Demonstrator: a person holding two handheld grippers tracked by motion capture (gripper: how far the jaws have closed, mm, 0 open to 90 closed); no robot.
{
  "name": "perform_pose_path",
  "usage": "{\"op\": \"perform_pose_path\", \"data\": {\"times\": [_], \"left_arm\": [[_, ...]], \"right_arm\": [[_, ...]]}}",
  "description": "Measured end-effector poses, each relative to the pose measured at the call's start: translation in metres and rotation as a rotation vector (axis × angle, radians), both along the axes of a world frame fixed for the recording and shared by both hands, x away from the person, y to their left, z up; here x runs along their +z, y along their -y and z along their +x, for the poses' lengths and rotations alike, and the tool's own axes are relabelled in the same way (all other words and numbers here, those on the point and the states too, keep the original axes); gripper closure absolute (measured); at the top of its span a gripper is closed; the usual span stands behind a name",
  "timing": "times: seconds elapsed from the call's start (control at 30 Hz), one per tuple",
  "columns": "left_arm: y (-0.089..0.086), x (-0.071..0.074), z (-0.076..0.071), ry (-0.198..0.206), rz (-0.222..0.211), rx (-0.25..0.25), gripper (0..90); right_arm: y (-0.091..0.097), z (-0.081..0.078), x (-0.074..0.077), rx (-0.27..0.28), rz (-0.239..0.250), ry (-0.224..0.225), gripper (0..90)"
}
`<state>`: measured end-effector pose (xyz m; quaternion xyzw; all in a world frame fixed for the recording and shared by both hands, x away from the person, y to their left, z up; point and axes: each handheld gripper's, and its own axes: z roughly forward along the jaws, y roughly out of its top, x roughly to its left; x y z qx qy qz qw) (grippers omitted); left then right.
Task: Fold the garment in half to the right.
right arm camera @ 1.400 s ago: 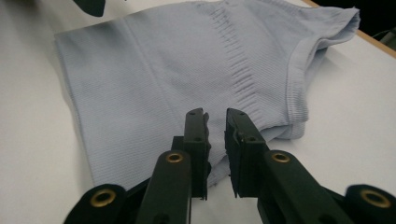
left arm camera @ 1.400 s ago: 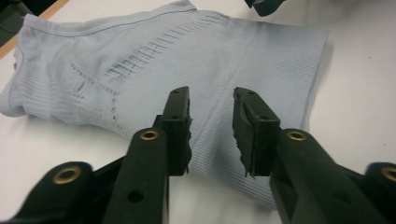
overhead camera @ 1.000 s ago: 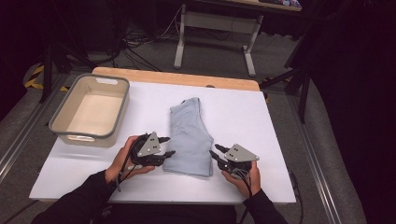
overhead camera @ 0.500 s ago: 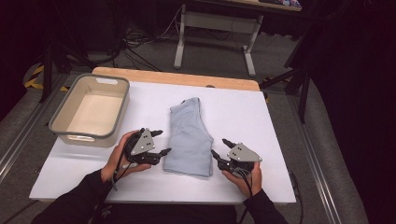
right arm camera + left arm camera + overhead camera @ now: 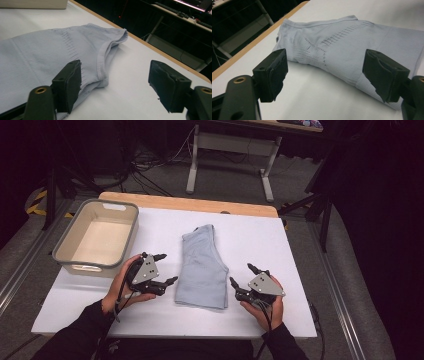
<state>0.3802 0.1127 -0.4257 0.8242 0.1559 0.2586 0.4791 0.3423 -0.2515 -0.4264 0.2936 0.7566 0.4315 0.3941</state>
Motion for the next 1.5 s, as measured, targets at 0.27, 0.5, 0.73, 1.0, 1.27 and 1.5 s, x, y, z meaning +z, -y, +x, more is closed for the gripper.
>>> {"op": "perform_pose_path", "data": {"times": [0.27,0.5,0.73,1.0,1.27,1.5], "left_arm": [[-0.009,-0.001,-0.001,0.003,-0.014,0.026,16.6],[-0.018,-0.002,-0.003,0.006,-0.037,0.062,13.6],[-0.027,-0.005,-0.008,0.006,-0.049,0.081,13.1],[-0.041,-0.007,-0.012,0.000,-0.066,0.106,12.3],[-0.054,-0.012,-0.018,-0.012,-0.080,0.133,11.7],[-0.065,-0.017,-0.023,-0.026,-0.091,0.161,11.2]], "right_arm": [[0.003,-0.002,0.002,-0.051,-0.002,0.035,17.4],[0.008,-0.005,0.002,-0.079,0.018,0.046,15.8],[0.013,-0.009,0.001,-0.099,0.027,0.052,15.5],[0.018,-0.011,0.000,-0.113,0.028,0.051,15.5],[0.022,-0.012,-0.002,-0.120,0.028,0.048,15.8],[0.022,-0.012,-0.003,-0.121,0.032,0.045,16.1]]}}
